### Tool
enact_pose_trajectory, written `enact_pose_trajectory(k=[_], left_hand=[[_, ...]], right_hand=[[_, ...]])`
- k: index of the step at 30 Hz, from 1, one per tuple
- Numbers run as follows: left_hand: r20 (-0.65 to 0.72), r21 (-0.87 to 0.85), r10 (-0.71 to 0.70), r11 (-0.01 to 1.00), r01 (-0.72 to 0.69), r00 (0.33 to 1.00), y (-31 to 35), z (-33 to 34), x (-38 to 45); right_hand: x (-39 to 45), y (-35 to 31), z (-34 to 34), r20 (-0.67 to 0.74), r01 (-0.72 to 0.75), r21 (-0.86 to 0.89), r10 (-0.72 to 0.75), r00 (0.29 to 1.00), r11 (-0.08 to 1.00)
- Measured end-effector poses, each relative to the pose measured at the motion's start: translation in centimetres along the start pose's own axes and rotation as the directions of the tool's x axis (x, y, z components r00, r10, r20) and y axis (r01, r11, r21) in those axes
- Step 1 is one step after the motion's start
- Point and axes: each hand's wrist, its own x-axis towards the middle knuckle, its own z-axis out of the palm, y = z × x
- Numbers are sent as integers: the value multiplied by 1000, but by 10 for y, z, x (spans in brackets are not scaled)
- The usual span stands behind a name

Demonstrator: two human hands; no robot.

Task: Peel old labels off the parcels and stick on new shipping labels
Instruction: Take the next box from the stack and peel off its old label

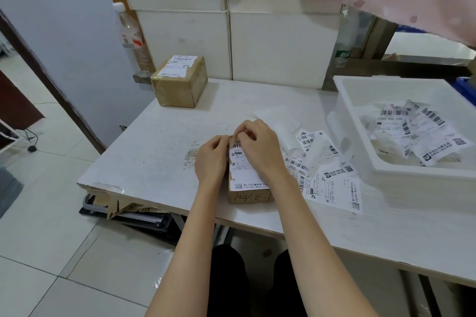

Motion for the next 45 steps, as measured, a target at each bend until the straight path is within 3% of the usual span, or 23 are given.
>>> enact_pose_trajectory(k=[4, 8, 13, 19, 24, 32, 36, 40, 45], left_hand=[[11, 1, -8, 1000, 8, 1000, 0, 0, 1], [74, -70, -61, 995, 66, 995, 3, -5, 1], [116, -103, -67, 991, 80, 991, 5, -10, 2], [87, -64, -75, 995, 80, 993, 6, -9, 2], [49, -17, -49, 999, 50, 998, 6, -5, 0], [27, -11, -26, 1000, 26, 999, 4, -4, 0], [36, -17, -15, 1000, 15, 999, 3, -4, 0], [36, -26, -19, 999, 19, 999, 3, -5, -1], [-5, 23, 25, 999, -24, 1000, 2, -3, -2]], right_hand=[[-6, -7, -7, 29, -12, 65, 10, 1000, 998], [-11, -12, -4, 16, 34, -295, -31, 999, 955], [-19, -3, -6, 44, -62, -132, 68, 997, 989], [-20, 1, -3, 30, -55, -165, 61, 998, 985], [-21, 5, -6, 22, -54, -48, 55, 998, 997], [-19, 4, -8, 25, -23, -61, 25, 999, 998], [-16, 0, -9, 52, -122, 20, 121, 991, 992], [-19, -3, 2, -9, -43, -221, 42, 999, 974], [-18, 0, -2, -18, -65, -202, 63, 998, 977]])
